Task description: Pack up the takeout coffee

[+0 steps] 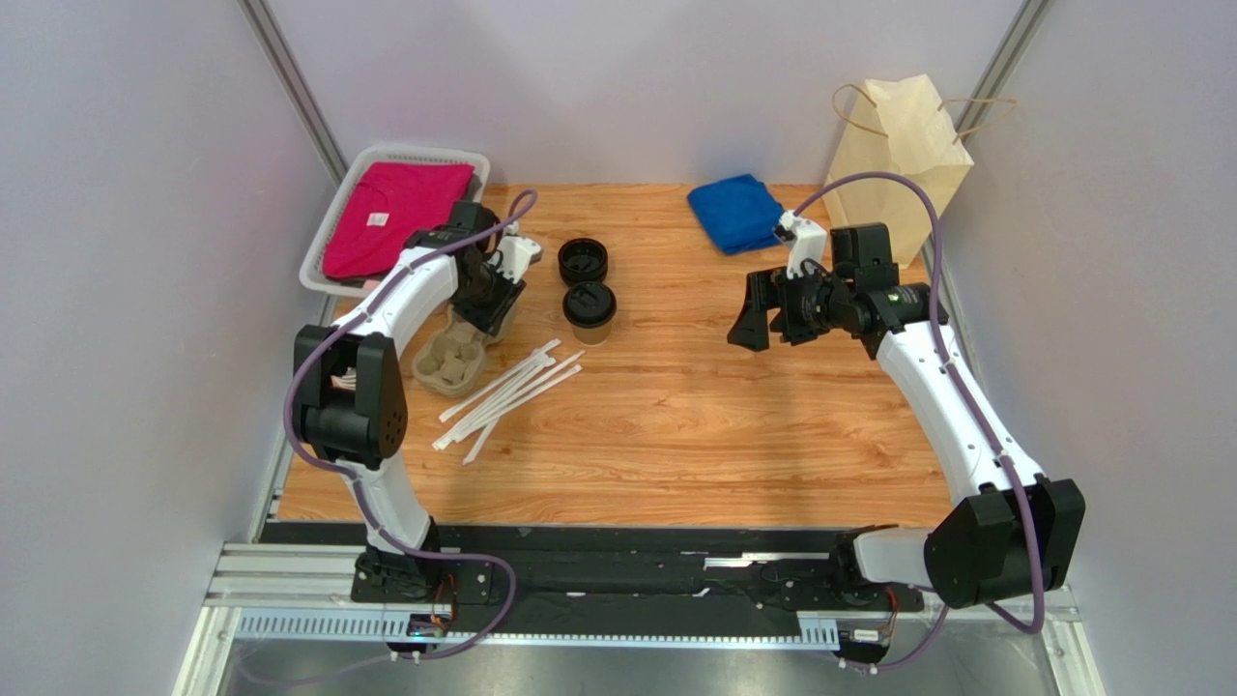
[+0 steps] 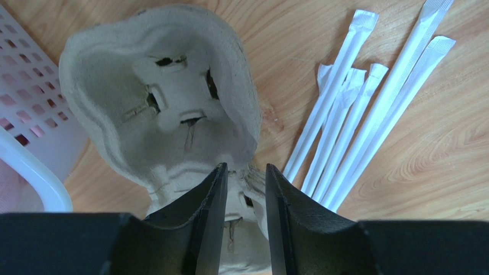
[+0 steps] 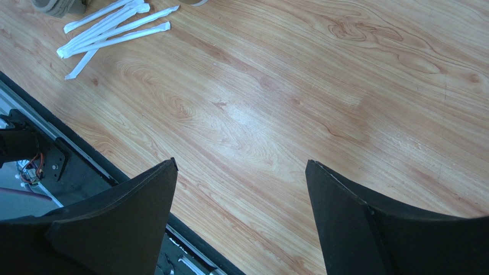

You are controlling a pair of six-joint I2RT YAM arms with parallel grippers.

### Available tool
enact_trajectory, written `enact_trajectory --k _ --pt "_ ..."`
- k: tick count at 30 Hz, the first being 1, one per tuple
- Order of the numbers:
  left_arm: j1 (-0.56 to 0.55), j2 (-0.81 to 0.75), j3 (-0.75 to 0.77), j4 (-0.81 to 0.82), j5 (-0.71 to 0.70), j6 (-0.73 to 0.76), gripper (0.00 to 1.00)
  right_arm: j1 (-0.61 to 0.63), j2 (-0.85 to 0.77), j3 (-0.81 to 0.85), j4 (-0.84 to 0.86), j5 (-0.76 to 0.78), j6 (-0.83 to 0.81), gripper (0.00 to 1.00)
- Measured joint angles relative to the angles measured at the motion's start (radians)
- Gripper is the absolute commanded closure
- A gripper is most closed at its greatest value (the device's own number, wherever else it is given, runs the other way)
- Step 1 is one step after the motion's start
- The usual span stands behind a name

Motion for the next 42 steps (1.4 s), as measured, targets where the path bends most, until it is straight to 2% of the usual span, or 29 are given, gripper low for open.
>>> enact_trajectory --k 10,18,21,22,34,42 --pt "-0.013 0.029 0.011 0.010 -0.029 0.048 0.67 0.000 0.000 0.000 0.000 0.000 0.000 0.13" --pt "-0.013 0.035 0.005 0.021 -0.047 0.072 0.83 -0.004 0.003 0.000 0.000 0.000 0.004 0.13" --pt "-0.013 0.035 0.003 0.026 -0.056 0.085 0.92 -0.006 0.003 0.000 0.000 0.000 0.007 0.13" --pt "-0.013 0.035 0.003 0.026 -0.058 0.092 0.99 -0.008 0.003 0.000 0.000 -0.001 0.007 0.14" --pt "-0.013 -0.006 0.004 0.018 -0.072 0.119 1.00 -0.023 0.003 0.000 0.000 -0.005 0.008 0.15" --pt "-0.013 -0.072 0.077 -0.023 -0.088 0.141 1.00 -0.025 0.003 0.000 0.003 -0.013 0.033 0.15"
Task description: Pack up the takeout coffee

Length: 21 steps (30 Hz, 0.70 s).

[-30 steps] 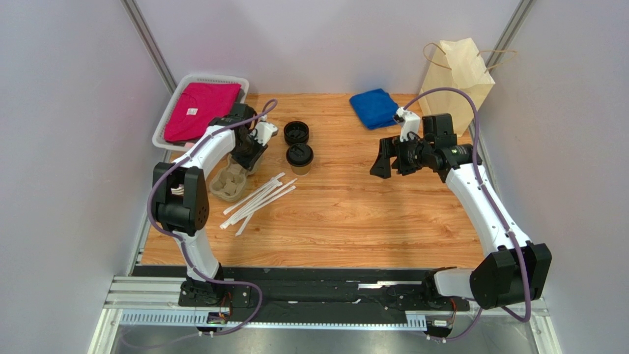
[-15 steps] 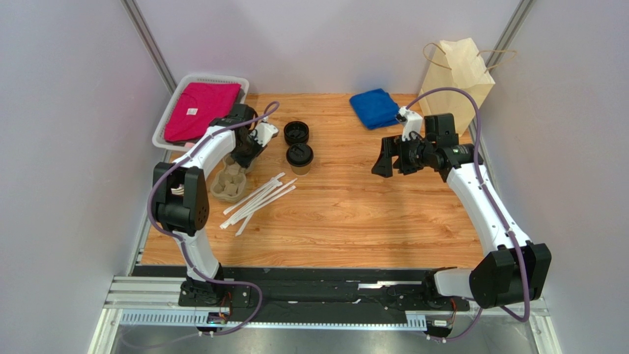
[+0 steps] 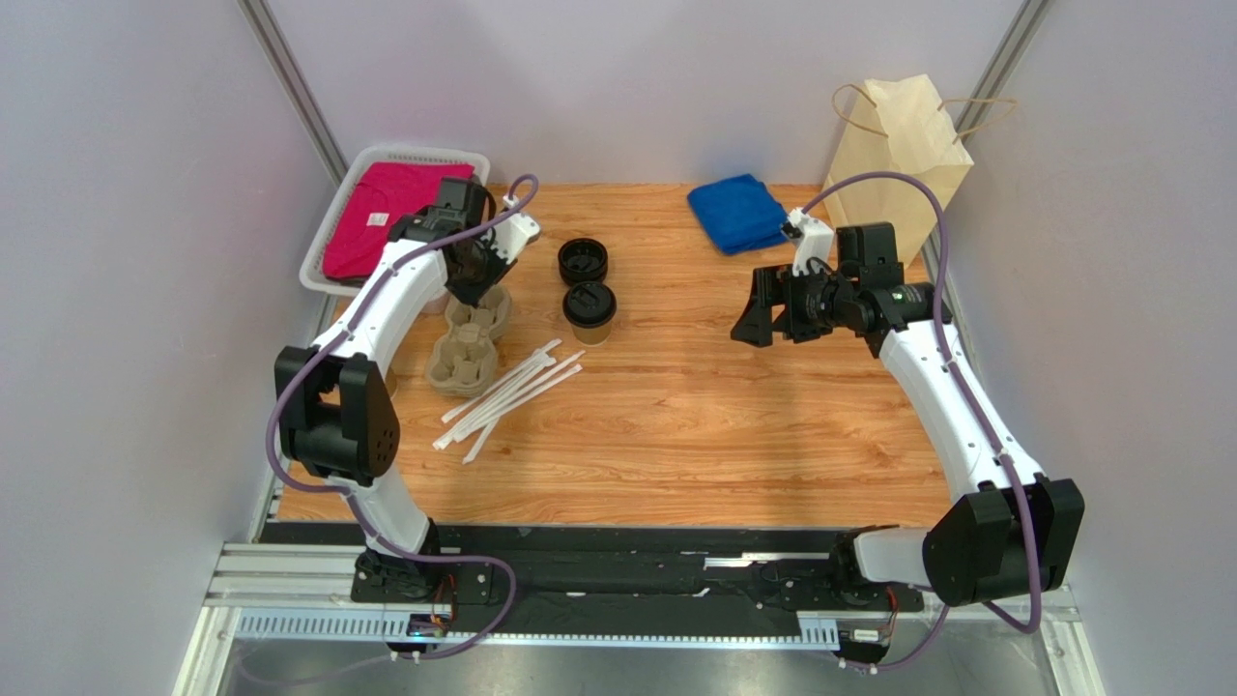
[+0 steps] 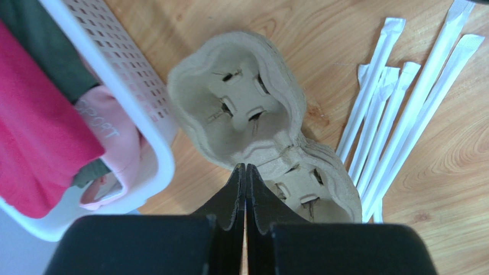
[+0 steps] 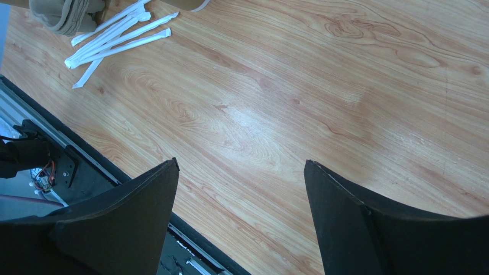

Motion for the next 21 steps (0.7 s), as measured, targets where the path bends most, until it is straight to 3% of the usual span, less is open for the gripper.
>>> enact_trajectory --k 3,6,9,13,21 --pt "0.000 -0.004 0.026 -0.009 -0.002 0.001 1.00 0.000 0.000 0.000 0.002 -0.003 0.005 0.15" --pt "0.000 -0.004 0.038 -0.042 0.009 -0.010 0.72 0.000 0.000 0.000 0.002 -0.008 0.011 0.15" --pt "0.000 0.002 0.050 -0.074 0.037 -0.031 0.59 0.000 0.000 0.000 0.003 -0.010 0.016 0.15" --pt "0.000 0.037 0.063 -0.096 0.063 -0.053 0.57 0.000 0.000 0.000 0.003 -0.014 0.019 0.15" --pt "0.000 0.148 0.069 -0.119 0.084 -0.051 0.64 0.000 0.000 -0.001 0.003 -0.018 0.019 0.15"
